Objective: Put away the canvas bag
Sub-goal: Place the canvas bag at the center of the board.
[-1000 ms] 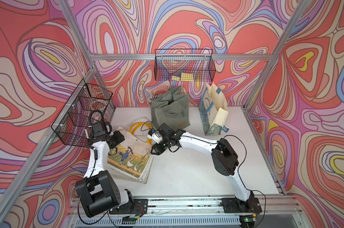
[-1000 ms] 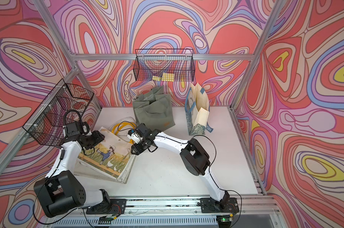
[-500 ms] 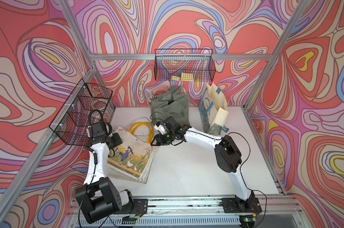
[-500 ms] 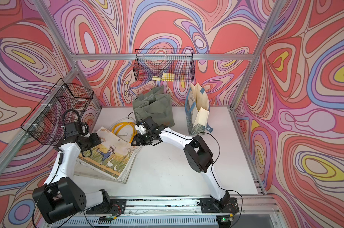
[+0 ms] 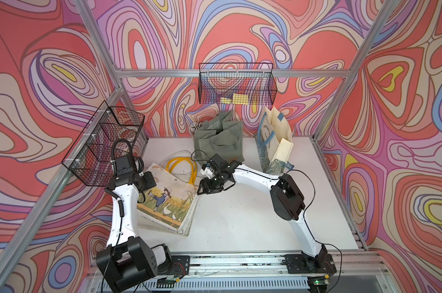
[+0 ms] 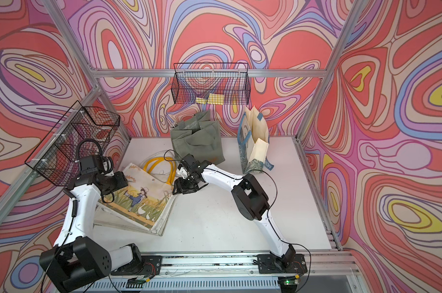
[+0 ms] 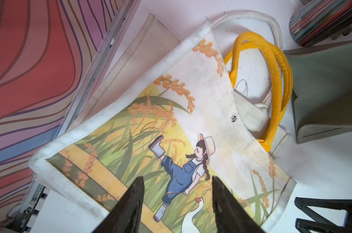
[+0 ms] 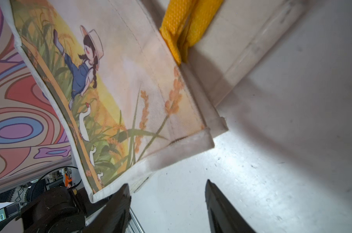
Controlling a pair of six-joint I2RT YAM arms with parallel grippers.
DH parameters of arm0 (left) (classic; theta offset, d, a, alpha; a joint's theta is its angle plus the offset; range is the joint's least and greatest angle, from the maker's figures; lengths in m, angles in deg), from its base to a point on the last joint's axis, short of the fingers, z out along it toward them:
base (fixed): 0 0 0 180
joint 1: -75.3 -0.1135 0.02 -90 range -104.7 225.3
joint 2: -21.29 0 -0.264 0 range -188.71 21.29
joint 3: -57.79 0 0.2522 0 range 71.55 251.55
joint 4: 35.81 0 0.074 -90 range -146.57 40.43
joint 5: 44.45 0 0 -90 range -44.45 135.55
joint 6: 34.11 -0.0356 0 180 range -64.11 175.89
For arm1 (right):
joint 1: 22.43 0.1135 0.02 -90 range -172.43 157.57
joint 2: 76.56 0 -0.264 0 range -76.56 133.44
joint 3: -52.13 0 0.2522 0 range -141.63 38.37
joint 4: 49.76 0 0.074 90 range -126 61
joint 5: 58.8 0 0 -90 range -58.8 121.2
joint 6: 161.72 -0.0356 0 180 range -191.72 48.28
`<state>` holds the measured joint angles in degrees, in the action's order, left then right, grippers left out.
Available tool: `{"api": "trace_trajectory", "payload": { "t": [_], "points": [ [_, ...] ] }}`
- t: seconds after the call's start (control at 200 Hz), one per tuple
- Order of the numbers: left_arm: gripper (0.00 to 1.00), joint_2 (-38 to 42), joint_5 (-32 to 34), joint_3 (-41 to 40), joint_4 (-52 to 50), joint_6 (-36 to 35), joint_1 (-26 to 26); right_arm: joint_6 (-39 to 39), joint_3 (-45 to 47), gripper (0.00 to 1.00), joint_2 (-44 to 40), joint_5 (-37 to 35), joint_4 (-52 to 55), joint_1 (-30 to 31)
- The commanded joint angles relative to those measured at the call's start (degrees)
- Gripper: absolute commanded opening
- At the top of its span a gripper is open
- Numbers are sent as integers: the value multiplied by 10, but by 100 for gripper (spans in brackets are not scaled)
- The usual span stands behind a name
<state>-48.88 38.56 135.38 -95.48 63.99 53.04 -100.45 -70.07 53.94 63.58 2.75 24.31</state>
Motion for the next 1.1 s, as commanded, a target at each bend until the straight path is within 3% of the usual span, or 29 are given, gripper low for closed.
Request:
{"api": "trace_trajectory", "payload": {
  "t": [0.0, 0.125, 0.411, 0.486, 0.576, 0.691, 0.786, 1.097],
  "points": [
    [56, 35, 44, 70, 54, 5, -1, 16, -12, 64, 7, -3, 17, 8],
    [56, 38, 41, 90, 31, -6, 11, 14, -36, 62, 29, -2, 12, 8],
    [56, 47, 35, 87, 18, -21, 25, -14, -80, 48, 63, -31, -16, 9],
    [56, 49, 34, 88, 11, -24, 33, -26, -66, 38, 55, -43, -46, 10],
    [56, 53, 32, 81, 4, -27, 41, -47, -33, 15, 34, -62, -100, 9],
    [56, 64, 32, 62, 3, -27, 49, -62, -5, 5, 5, -100, -152, 10],
    [56, 71, 49, 46, 5, -32, 49, -63, -2, 0, -4, -123, -171, 9],
    [57, 69, 61, 47, 6, -40, 73, -40, -64, 0, 41, -136, -136, 9]
  ]
}}
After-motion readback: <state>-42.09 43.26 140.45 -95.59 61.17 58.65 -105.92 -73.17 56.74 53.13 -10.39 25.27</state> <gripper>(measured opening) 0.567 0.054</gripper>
